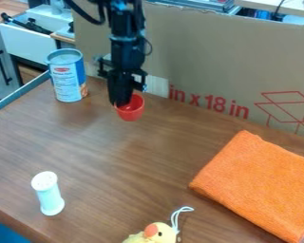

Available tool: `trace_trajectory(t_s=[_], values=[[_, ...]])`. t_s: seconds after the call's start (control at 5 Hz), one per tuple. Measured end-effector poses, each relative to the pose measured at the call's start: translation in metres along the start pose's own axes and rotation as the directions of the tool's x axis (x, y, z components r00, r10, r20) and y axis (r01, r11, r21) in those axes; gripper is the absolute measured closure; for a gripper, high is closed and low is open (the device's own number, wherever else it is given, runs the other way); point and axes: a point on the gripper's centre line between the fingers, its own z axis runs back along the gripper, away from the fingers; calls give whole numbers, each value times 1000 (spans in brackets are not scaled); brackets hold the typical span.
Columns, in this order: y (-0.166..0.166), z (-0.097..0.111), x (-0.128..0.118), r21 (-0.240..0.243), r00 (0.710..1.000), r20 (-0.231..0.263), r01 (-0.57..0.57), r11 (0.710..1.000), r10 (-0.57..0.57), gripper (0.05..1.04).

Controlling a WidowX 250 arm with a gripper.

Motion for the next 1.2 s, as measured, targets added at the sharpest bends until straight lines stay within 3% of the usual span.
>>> trace_trajectory(t_s=[0.4, 0.8, 1.0, 1.2], values=[[21, -22, 24, 59, 996, -59, -66, 996, 69, 987], [25, -23, 28, 82, 996, -58, -70, 994, 75, 956], [23, -30, 25, 73, 994, -74, -71, 995, 76, 753], [16, -15, 19, 48, 991, -28, -132, 990, 133, 464]])
